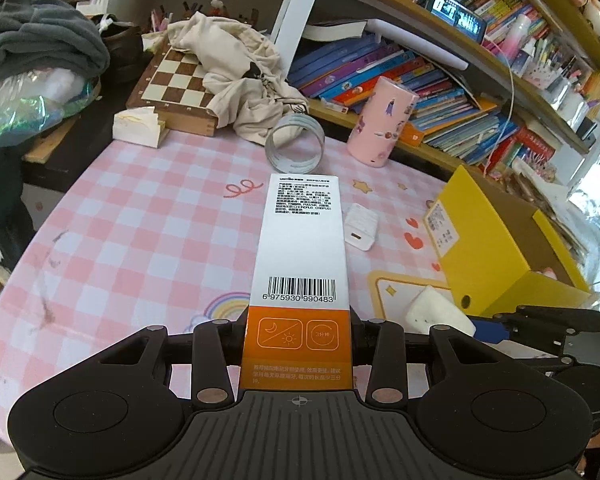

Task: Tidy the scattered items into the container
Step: 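Lift the sponge block and usmile box with both tools toward the yellow box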

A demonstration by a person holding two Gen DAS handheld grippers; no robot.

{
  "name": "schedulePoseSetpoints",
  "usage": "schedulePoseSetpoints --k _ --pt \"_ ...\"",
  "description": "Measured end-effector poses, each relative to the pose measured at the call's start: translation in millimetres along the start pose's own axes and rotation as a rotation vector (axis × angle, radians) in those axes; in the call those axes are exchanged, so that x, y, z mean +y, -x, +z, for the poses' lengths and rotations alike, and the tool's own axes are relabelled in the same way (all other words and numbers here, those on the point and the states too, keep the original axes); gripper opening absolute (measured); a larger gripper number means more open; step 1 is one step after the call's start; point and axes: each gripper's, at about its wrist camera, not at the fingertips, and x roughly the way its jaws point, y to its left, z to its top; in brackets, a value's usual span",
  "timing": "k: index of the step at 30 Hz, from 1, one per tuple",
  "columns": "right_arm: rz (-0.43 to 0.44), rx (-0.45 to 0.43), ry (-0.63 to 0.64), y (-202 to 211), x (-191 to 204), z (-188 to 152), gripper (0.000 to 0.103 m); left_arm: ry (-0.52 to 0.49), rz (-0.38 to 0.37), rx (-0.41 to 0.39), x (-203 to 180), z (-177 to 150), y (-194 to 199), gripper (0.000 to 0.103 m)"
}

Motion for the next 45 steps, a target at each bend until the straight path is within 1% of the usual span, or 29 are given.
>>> schedulePoseSetpoints --k 4,10,16,34,45 --pt "-0.004 -0.01 -0.003 10 5 -8 0.037 -0.003 -0.025 0.003 -4 -8 10 0.038" --pt "-0.022 -0.019 -0.031 23 10 -18 0.037 -0.037 -0.068 0.025 -13 -20 18 0.038" --pt "-0.046 -0.026 -0.043 35 14 -27 0.037 -0.057 -0.095 0.027 -17 -23 22 0.038" --pt "-0.182 -0.022 -0.149 65 -11 -55 0.036 -0.151 -0.213 0.069 -54 -27 9 0.038" --pt "-0.214 -0.022 -0.189 75 -20 -68 0.036 -0.189 -0.247 0.09 -71 -32 5 0.038"
